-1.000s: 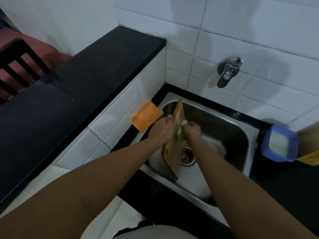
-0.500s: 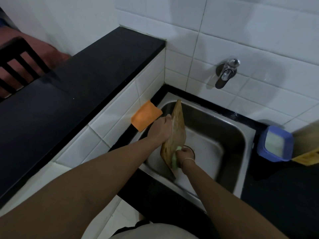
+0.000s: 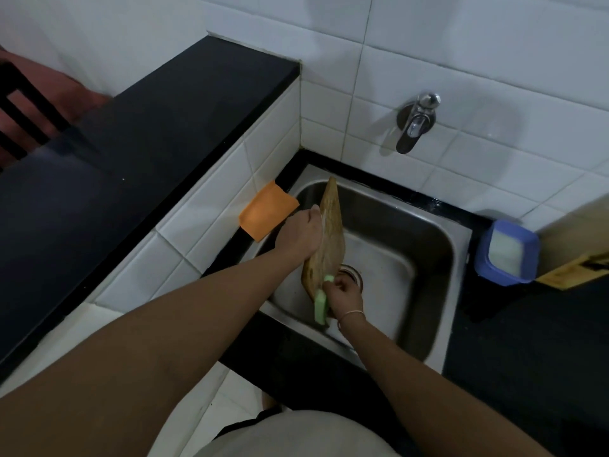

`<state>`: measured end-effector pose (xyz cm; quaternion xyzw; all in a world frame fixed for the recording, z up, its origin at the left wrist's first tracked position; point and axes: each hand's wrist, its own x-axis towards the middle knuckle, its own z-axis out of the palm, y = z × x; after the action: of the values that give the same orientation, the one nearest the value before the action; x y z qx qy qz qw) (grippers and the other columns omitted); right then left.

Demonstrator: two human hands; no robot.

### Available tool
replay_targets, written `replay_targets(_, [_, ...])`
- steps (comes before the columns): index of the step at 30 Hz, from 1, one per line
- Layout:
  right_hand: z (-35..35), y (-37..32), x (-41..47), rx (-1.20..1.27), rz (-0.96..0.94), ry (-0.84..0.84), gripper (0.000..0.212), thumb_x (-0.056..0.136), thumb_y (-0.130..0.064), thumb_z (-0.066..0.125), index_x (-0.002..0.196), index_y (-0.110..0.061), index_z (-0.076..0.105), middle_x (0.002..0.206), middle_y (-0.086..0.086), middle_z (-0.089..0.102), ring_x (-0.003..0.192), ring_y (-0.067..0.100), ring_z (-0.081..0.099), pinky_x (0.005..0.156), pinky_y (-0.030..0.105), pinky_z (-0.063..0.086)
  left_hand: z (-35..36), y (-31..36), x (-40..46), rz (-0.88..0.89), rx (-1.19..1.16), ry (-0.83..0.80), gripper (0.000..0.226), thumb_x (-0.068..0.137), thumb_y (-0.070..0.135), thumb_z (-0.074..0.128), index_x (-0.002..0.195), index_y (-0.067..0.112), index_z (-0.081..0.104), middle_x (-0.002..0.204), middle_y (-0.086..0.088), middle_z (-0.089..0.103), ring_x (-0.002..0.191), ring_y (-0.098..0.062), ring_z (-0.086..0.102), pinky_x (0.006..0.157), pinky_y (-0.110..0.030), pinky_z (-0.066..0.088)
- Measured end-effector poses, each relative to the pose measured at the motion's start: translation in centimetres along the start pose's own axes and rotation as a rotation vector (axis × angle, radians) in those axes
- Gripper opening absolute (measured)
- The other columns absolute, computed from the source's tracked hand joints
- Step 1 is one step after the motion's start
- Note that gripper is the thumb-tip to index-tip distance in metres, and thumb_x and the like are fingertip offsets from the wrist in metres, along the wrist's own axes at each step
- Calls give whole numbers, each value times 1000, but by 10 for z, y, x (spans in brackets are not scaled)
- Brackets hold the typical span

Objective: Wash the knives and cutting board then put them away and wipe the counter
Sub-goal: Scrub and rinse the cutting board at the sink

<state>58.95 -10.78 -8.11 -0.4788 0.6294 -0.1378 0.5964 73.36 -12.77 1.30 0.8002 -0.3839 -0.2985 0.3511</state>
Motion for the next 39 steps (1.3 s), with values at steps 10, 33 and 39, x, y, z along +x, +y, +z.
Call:
replay_targets(10, [-8,-83,-1,126,-40,88,20,78,-23,56,93,-20,68,96,9,71,93,33,66,89,45,57,11,12,-6,43,99,4,65,110,47,19,85,8,65,96,-18,69,93,-34,65,77,-39,44])
replay_targets(33, [-134,-55,-20,468,-17,328,8,92,-17,61,85,-19,65,91,10,63,90,29,60,84,41,54,5,64,-1,297,603,-261,33,105,37,46,88,9,55,79,-2,55,71,-20,56,60,-34,45])
replay_targets(39, [-178,-112,-40,638,-144,450,16,88,-13,63,73,-18,60,82,10,61,75,24,56,75,38,53,8,105,-1,615,962,-333,27,99,43,50,99,20,64,95,-1,65,88,-25,64,68,-35,47])
